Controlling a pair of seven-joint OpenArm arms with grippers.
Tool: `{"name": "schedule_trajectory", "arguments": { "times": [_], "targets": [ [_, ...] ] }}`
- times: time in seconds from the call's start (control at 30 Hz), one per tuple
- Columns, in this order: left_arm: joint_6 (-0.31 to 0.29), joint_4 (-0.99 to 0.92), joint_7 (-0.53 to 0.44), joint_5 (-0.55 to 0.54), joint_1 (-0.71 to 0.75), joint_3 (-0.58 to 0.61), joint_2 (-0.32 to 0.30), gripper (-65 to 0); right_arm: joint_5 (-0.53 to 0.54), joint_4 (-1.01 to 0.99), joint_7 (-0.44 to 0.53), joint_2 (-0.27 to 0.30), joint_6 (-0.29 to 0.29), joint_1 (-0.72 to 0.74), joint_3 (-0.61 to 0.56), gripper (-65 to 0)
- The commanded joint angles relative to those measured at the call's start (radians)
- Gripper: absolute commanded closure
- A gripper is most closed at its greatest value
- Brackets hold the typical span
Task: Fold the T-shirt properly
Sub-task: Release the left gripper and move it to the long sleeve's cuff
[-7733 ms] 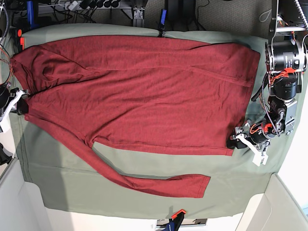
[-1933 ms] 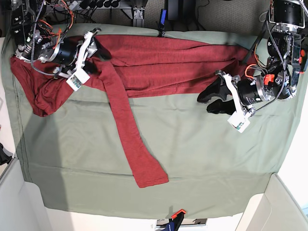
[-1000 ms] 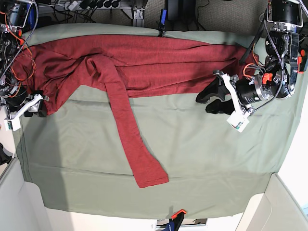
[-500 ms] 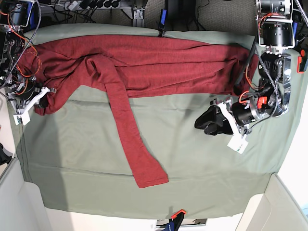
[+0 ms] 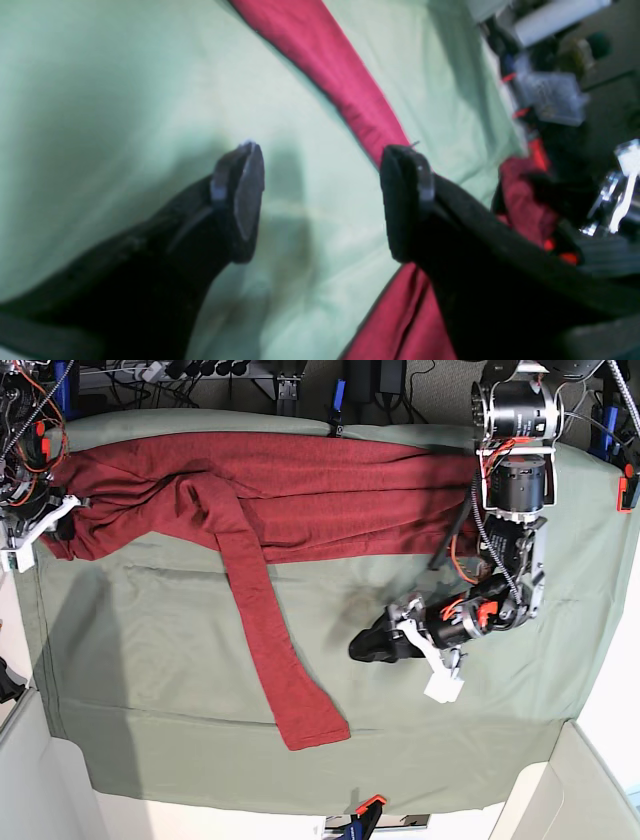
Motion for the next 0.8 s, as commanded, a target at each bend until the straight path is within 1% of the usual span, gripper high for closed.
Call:
{"name": "schedule_trajectory", "arguments": {
  "times": [0.0,0.03,0.07,0.17,0.2,0.23,0.43,0.47,0.57,0.77],
  "targets": [
    [-0.010,0.006,-0.026,-0.013,-0.043,-0.003,0.014,-39.6,0.017,0.020,0.018,0.018,-0.003,0.003,0.017,0.0],
    [-0.010,-0.002,-0.029,0.010,-0.049,-0.003,0.033,-39.6,0.024,0.019,0.018,0.018,-0.003,-0.002,0.023,0.0],
    [-0.010,-0.010,-0.033,0.028,-0.054,-0.003,0.050,-39.6,0.025,0.019,0.018,0.018,-0.003,-0.005,0.024,-3.0],
    [-0.010,-0.031,-0.061,0.069,-0.058,0.008,0.092,-39.6,0.025,0.019,0.014,0.018,0.009,-0.009,0.024,-29.3],
    [-0.010,-0.037,-0.075,0.092,-0.058,0.013,0.103,-39.6,0.025,0.019,0.014,0.019,0.018,-0.008,0.024,-35.7],
    [-0.010,-0.044,-0.092,0.117,-0.058,0.018,0.113,-39.6,0.025,0.019,0.015,0.019,0.021,-0.008,0.024,-38.7],
    [-0.010,-0.098,-0.203,0.291,-0.058,0.029,0.171,-39.6,0.056,0.020,0.016,0.018,0.020,-0.008,0.024,-39.0],
    [-0.002,-0.104,-0.215,0.319,-0.058,0.029,0.181,-39.6,0.058,0.020,0.016,0.018,0.020,-0.008,0.024,-39.0],
    [0.037,-0.111,-0.238,0.390,-0.061,0.029,0.219,-39.6,0.059,0.020,0.015,0.018,0.020,-0.008,0.024,-39.0],
    [0.138,-0.111,-0.276,0.544,-0.079,0.031,0.276,-39.6,0.058,0.020,-0.002,0.018,0.020,-0.009,0.024,-39.0]
  ]
}}
